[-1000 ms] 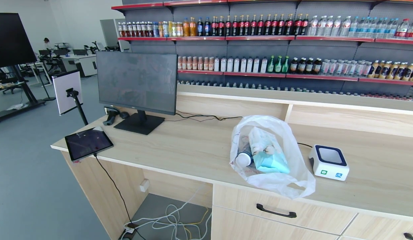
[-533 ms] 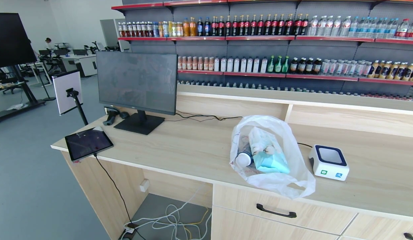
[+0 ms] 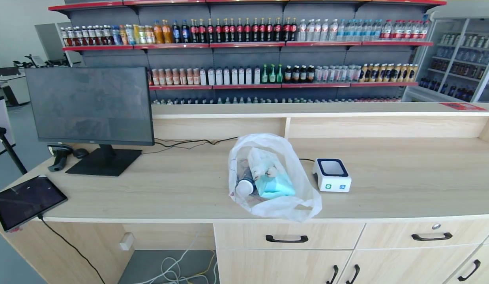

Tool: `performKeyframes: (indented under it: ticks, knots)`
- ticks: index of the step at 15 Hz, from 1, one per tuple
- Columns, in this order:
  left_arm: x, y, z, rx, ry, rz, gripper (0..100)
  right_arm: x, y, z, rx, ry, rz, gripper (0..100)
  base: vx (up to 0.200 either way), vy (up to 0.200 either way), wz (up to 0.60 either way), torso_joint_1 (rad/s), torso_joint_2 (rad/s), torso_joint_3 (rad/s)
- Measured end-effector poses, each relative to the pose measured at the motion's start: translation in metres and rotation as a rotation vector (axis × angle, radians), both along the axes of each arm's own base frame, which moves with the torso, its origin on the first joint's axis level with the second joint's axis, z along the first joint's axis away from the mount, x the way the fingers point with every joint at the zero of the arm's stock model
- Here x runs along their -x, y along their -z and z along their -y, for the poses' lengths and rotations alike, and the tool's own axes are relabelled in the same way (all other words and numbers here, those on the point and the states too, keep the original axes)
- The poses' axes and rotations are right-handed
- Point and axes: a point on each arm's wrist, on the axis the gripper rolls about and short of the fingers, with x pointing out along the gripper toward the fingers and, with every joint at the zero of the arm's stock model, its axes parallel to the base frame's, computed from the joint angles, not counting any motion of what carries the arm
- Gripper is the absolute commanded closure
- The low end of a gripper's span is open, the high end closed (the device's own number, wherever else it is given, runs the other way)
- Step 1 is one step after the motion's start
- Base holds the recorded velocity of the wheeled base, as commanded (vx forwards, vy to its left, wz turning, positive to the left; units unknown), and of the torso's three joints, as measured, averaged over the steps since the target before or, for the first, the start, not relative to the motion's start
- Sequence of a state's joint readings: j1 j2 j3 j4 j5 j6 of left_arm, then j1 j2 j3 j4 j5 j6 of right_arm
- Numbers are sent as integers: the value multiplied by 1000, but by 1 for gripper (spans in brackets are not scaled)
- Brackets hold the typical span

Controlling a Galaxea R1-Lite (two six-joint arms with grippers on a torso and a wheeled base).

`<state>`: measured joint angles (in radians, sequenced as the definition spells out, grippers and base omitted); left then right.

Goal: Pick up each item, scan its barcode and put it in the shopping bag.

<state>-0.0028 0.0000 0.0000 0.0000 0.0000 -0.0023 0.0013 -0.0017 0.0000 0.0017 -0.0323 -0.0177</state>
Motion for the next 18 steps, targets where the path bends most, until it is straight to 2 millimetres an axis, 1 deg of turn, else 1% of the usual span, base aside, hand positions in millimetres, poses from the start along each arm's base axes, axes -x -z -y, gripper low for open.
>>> performKeyframes:
  ticks: [2, 18]
  knots:
    - [0, 0, 0, -1, 1, -1, 100, 0, 0, 0, 2, 1, 0, 0, 0, 0, 0, 0, 0, 0]
    - [0, 0, 0, -1, 0, 0, 100, 0, 0, 0, 12, 0, -1, 0, 0, -200, 0, 4, 2, 3]
